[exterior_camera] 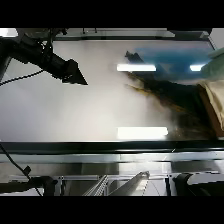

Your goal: Fold the shirts.

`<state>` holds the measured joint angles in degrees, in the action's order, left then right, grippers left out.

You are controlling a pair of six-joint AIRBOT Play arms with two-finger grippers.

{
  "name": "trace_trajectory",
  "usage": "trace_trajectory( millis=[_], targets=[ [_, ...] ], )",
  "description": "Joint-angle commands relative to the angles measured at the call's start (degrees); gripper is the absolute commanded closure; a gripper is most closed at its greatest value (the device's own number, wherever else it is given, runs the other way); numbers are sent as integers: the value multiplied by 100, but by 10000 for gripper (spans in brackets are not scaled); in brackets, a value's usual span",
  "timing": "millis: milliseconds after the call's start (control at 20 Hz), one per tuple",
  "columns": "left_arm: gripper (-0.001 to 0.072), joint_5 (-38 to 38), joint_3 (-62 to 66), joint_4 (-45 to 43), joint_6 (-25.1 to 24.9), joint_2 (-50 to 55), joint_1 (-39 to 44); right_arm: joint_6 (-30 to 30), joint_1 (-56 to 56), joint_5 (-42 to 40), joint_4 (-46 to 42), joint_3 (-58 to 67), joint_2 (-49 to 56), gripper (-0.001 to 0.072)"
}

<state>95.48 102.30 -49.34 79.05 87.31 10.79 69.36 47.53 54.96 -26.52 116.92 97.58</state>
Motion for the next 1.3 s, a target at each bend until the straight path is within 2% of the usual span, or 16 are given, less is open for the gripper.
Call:
trace_trajectory(
  millis=[0, 100, 350, 450, 550, 750, 1050, 1100, 1150, 1200, 1250],
  targets=[
    [697, 59, -2, -17, 57, 0, 15, 1657, 192, 767, -2046, -17, -153, 700],
    [696, 59, -2, -17, 55, 0, 13, 2000, 219, 1338, -2933, -17, -175, 699],
    [696, 315, -2, -20, 48, 0, 13, 2146, 291, 2203, -3438, -278, -455, 699],
    [696, 433, -2, -20, 46, 0, 13, 2402, 354, 2625, -4116, -466, -662, 698],
    [696, 446, -2, -17, 28, 0, 13, 2415, 391, 3025, -4664, -734, -872, 699],
    [696, 457, -2, -17, 28, 0, 13, 2544, 404, 3213, -5637, -1561, -1329, 697],
    [696, 507, -2, -15, 28, 0, 13, 2542, 404, 3257, -5853, -2791, -1320, 677],
    [696, 511, -2, -15, 31, 0, 13, 2549, 404, 3274, -5853, -2966, -1296, 498],
    [696, 516, -2, -13, 31, 0, 13, 2540, 404, 3375, -5860, -3071, -1270, 152],
    [696, 549, -2, -13, 33, 0, 13, 2527, 404, 3536, -5880, -3104, -1237, 11],
    [696, 584, -2, -11, 33, 0, 13, 2514, 404, 3727, -5877, -3102, -1207, 11]
  ],
)
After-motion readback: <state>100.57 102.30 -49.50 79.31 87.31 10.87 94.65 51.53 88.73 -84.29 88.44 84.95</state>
